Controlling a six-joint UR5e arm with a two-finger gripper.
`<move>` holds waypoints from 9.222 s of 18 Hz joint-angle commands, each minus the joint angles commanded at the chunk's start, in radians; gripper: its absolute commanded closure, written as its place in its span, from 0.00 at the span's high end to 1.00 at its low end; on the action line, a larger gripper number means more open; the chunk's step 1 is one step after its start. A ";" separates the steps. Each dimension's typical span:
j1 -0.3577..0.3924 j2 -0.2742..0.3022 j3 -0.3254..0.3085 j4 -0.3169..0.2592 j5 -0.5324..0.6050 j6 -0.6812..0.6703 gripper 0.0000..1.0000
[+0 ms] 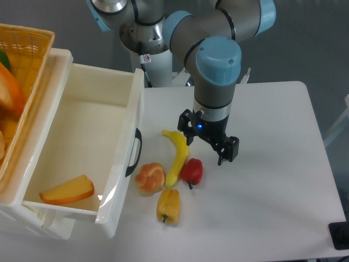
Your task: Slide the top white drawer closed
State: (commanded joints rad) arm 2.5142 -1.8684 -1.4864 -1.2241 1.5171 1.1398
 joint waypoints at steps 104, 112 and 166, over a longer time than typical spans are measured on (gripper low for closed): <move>-0.244 -0.046 -0.090 -0.011 -0.083 -0.563 1.00; -0.287 -0.046 -0.090 -0.009 -0.084 -0.563 1.00; -0.201 -0.048 -0.029 -0.002 -0.083 -0.447 1.00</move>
State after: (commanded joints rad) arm 2.3130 -1.9159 -1.5156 -1.2257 1.4343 0.6932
